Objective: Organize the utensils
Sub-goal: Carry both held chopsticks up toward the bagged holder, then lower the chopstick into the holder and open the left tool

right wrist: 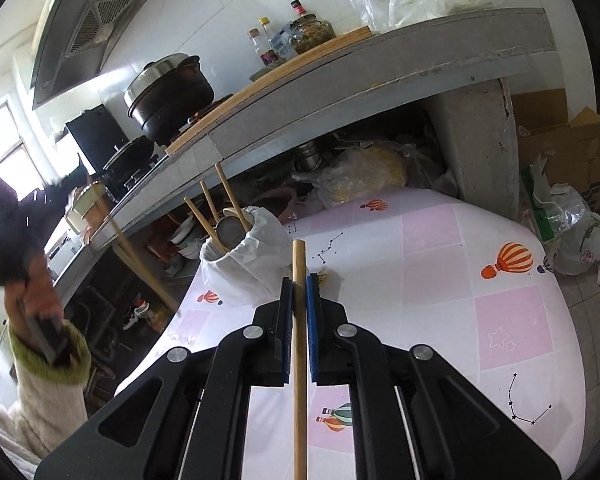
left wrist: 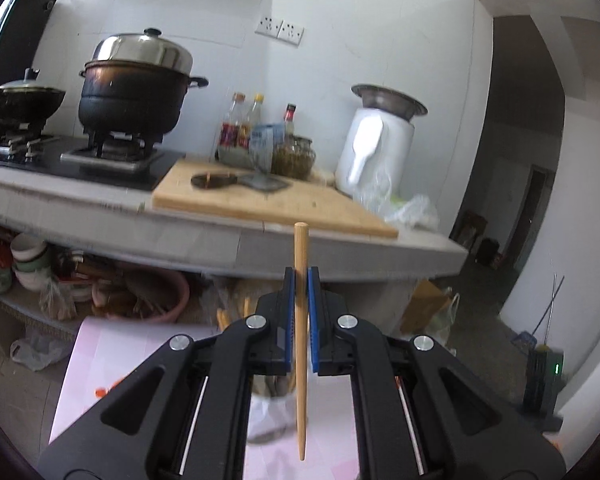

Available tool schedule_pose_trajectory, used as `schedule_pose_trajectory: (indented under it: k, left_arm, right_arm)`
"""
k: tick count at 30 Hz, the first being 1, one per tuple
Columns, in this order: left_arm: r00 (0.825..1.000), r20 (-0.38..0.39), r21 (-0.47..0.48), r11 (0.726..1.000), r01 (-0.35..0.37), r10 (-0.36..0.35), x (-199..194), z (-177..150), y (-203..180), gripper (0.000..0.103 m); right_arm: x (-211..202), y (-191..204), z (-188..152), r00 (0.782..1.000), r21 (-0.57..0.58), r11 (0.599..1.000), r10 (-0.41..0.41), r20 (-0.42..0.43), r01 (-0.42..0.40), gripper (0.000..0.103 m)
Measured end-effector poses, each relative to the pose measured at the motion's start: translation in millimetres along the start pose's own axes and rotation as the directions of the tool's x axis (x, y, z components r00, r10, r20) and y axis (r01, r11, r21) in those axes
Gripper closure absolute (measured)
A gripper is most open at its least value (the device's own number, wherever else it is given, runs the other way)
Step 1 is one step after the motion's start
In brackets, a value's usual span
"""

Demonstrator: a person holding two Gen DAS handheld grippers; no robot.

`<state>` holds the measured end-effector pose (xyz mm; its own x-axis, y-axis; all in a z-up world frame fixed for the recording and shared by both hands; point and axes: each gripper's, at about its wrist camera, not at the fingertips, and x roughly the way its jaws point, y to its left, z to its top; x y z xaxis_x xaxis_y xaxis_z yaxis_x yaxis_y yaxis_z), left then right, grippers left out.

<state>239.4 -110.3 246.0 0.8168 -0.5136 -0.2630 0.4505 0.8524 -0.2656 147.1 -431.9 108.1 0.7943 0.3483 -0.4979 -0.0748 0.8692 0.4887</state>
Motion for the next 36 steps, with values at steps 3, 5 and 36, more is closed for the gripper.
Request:
schedule_pose_trajectory:
  k: [3,5,36]
  left_arm:
    - [0.999,0.033,0.003,1.0,-0.007,0.007,11.9,15.4,1.3,0.098]
    - [0.999,0.046,0.01,1.0,-0.023,0.022,23.8,22.4,2.3,0.098]
    - [0.997,-0.077,-0.086,0.996,-0.039,0.032,92.1,-71.8,50.3,0.098]
  right_arm:
    - [3.6,-2.0,-1.8,1.0,0.003,1.0,0.001,-0.013,-0.001,0.096]
    - [5.3,-3.4,-2.7,1.0,0.005,1.0,0.0,-0.018,0.0,0.096]
    - [13.9,-7.6,-7.3,0.999,0.007,1.0,-0.012,-0.046,0.013,0.096]
